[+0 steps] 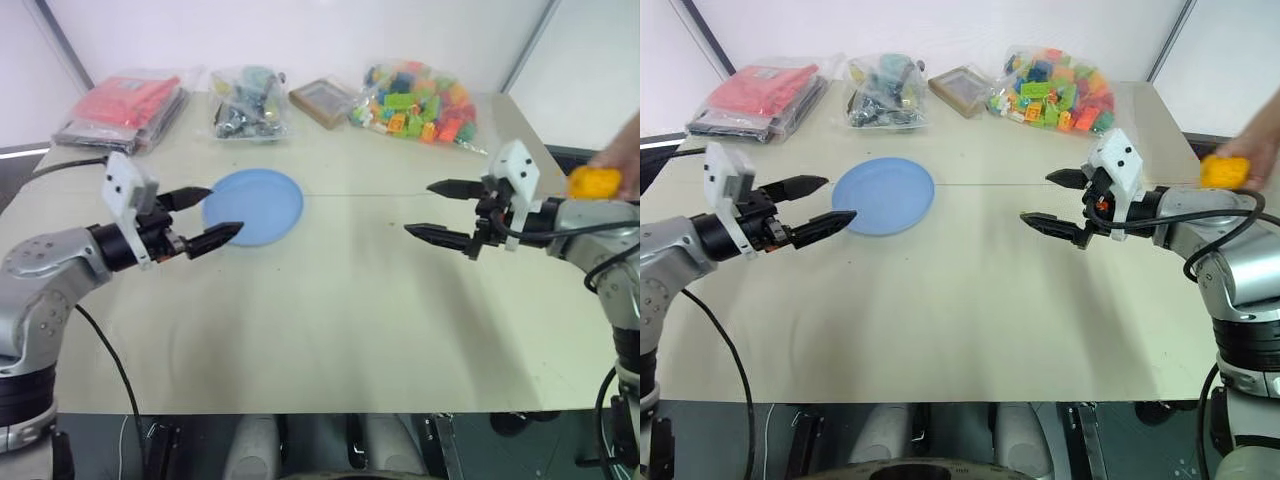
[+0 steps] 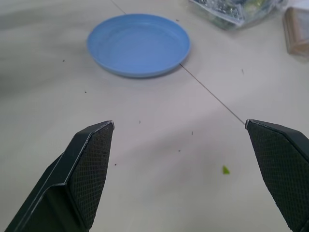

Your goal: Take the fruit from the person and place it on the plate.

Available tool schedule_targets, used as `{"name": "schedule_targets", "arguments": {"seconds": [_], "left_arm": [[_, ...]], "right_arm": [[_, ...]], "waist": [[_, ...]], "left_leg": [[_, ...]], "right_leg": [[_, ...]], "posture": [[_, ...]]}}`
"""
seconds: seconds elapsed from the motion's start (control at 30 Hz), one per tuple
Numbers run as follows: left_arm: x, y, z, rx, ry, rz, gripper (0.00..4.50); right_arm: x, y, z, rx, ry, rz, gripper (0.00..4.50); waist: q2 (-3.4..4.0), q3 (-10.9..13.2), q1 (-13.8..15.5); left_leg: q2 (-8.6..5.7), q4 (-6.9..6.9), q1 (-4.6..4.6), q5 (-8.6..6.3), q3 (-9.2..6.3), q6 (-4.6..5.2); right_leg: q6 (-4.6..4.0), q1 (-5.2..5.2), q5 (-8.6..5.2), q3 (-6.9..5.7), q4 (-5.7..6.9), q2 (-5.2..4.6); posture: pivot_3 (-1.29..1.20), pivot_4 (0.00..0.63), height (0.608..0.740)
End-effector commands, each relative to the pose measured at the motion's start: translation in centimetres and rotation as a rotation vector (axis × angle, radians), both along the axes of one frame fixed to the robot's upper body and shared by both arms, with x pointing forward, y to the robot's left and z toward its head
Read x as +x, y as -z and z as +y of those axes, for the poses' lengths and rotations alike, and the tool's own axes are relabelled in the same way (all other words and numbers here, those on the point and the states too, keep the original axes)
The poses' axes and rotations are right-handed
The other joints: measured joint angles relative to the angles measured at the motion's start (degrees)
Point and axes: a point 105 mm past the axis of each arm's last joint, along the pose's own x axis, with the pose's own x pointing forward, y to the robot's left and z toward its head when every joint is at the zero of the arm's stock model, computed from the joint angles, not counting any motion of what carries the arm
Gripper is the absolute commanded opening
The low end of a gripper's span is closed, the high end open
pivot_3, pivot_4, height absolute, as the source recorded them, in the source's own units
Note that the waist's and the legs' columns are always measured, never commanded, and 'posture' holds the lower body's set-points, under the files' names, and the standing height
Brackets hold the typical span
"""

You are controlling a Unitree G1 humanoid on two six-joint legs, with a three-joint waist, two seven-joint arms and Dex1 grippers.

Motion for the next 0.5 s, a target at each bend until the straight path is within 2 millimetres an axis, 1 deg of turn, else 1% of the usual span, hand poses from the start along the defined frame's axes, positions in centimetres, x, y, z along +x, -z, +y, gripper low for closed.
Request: {"name": "schedule_targets", "arguments": {"seconds": [0.03,0.2,0.33,0.5], "left_arm": [[-0.6,-1.0,0.3,0.015,-0.002,-0.052,4.5],[-0.6,-0.7,0.6,0.002,-0.031,-0.037,4.5],[-0.6,-1.0,0.6,0.001,-0.032,-0.054,4.5],[-0.5,-1.0,0.6,0.002,-0.035,-0.064,4.5]], "right_arm": [[0.0,-1.1,0.1,-0.009,-0.005,-0.05,4.45],[-0.4,-1.0,0.2,-0.006,-0.012,-0.035,4.45],[-0.4,-0.9,-0.7,-0.015,0.01,-0.032,4.45],[-0.5,-0.8,-1.1,-0.019,0.02,-0.026,4.45]], "waist": [[0.0,0.0,-0.02],[0.0,0.0,0.03],[0.0,0.0,0.01],[0.0,0.0,-0.03]], "left_leg": [[0.0,0.0,0.0,0.0,0.0,0.0],[0.0,0.0,0.0,0.0,0.0,0.0],[0.0,0.0,0.0,0.0,0.01,0.0],[0.0,0.0,0.0,0.0,0.01,0.0]], "right_leg": [[0.0,0.0,0.0,0.0,0.0,0.0],[0.0,-0.01,0.0,0.0,0.01,0.0],[0.0,0.0,0.0,0.0,0.01,-0.01],[0.0,0.0,0.0,0.0,0.01,0.0]], "posture": [[0.0,0.15,0.731],[0.0,0.15,0.731],[0.0,0.15,0.731],[0.0,0.15,0.731]]}}
